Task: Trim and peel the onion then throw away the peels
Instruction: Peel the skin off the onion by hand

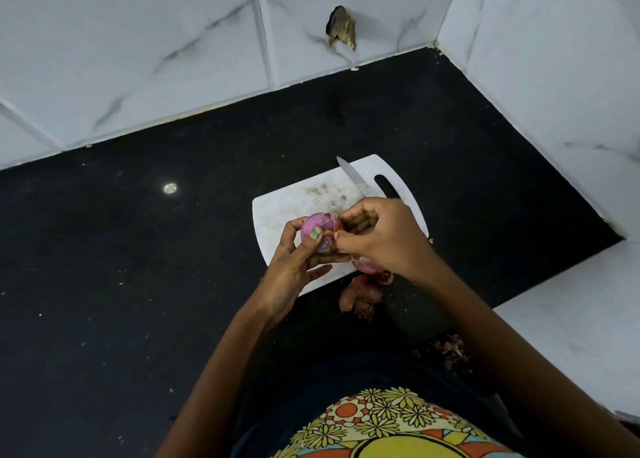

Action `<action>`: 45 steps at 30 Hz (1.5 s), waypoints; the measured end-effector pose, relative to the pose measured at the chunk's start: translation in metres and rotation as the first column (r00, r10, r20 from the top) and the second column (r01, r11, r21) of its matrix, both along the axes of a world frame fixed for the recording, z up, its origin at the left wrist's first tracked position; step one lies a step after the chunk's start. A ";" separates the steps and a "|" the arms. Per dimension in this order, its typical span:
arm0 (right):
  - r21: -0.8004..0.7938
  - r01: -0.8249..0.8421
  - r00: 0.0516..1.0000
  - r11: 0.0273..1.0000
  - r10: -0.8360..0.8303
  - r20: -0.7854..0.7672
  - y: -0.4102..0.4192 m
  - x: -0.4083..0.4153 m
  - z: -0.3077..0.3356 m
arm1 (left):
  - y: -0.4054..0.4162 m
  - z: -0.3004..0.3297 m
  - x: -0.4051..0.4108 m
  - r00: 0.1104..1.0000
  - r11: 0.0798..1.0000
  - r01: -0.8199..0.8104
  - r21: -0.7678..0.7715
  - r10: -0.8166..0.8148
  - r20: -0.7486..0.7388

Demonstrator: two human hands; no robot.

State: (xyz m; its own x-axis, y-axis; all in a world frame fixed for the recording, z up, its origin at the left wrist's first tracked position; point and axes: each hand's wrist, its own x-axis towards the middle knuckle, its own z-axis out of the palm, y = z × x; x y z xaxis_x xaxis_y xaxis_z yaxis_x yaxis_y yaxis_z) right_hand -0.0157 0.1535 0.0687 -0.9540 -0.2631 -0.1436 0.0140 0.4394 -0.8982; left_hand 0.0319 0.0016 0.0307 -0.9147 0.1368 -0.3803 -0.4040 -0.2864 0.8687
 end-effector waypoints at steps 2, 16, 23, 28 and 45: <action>0.015 0.024 0.999 1.000 -0.024 -0.030 0.000 -0.001 -0.003 | -0.001 -0.002 0.002 1.000 1.000 0.007 0.010 -0.007 0.009; -0.019 0.077 0.997 0.997 -0.076 0.026 -0.003 0.000 -0.009 | -0.001 -0.005 -0.001 0.999 0.998 -0.024 -0.056 0.022 -0.026; 0.028 0.091 0.996 0.995 -0.091 -0.024 -0.005 0.002 -0.010 | 0.001 -0.009 -0.001 1.000 0.998 -0.010 -0.056 0.009 -0.016; 0.056 0.068 0.997 0.996 -0.066 -0.036 -0.005 0.003 -0.009 | 0.004 -0.011 0.002 1.000 0.999 -0.012 -0.040 0.012 -0.012; -0.017 0.059 0.998 0.998 -0.059 -0.004 -0.003 0.006 -0.013 | 0.008 -0.015 0.003 0.993 0.991 -0.121 0.054 0.121 0.009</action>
State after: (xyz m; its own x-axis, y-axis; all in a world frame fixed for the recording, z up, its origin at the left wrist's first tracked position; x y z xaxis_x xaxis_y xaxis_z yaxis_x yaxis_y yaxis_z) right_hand -0.0095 0.1504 0.0554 -0.9686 -0.2088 -0.1352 0.0352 0.4228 -0.9055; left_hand 0.0346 0.0100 0.0159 -0.9235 0.0461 -0.3808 -0.3687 -0.3803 0.8482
